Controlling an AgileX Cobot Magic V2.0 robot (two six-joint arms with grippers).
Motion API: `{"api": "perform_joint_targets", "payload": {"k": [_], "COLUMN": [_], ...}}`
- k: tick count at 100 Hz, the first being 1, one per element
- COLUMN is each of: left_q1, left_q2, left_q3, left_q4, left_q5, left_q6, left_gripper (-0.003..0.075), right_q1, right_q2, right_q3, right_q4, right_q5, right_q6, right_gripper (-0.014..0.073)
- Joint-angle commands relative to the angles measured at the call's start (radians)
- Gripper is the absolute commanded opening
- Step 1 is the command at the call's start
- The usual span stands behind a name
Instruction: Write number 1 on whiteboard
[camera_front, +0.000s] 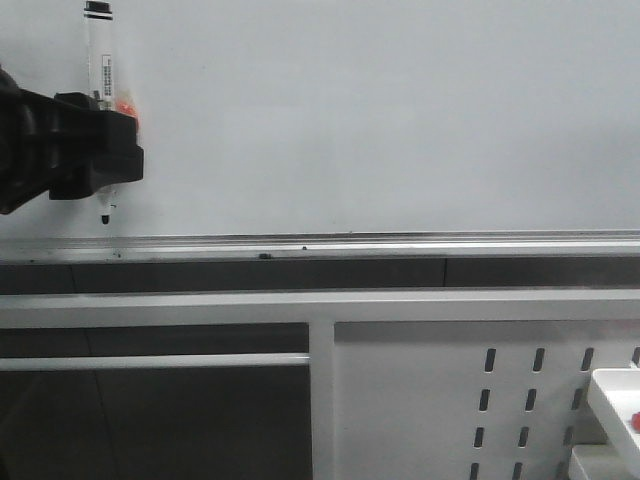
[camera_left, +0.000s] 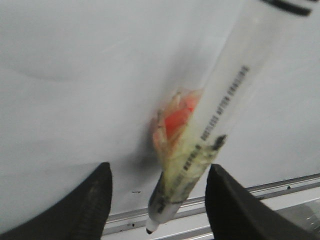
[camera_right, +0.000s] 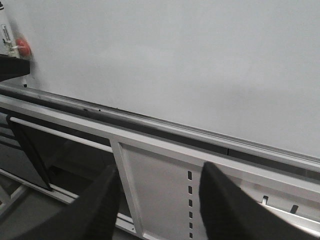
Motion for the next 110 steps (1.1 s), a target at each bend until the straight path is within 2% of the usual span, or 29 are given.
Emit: {"api": "perform_joint_targets", "payload": {"k": [1, 17, 47, 66, 106, 110], "left_q1": [-0.005, -0.005, -0.005, -0.005, -0.005, -0.005], "left_q2": [-0.017, -0.017, -0.017, -0.017, -0.017, -0.017], "left_q3": [-0.03, -0.03, -0.03, -0.033, -0.035, -0.035], "left_q4": [0.029, 0.078, 0.077, 0.075, 0.075, 0.075], "left_q5": [-0.126, -0.126, -0.171, -0.171, -0.167, -0.167], "left_q6": [-0.007, -0.007, -0.007, -0.007, -0.007, -0.007], "left_gripper": [0.039, 0.0389, 0.0375, 0.027, -0.0018, -0.002], "right_q1": [-0.004, -0.004, -0.004, -0.004, -0.004, -0.004], "right_q2": [0.019, 0.019, 0.019, 0.019, 0.019, 0.019], "right_q3": [-0.034, -0.034, -0.034, -0.034, -0.034, -0.034], "right_q4": [-0.002, -0.002, -0.002, -0.002, -0.002, -0.002], "right_q5": [-0.074, -0.074, -0.074, -0.074, -0.073, -0.071], "right_q6": [-0.012, -0.012, -0.012, -0.012, -0.012, -0.012], "right_gripper": [0.0328, 0.0328, 0.0328, 0.0328, 0.0328, 0.0328]}}
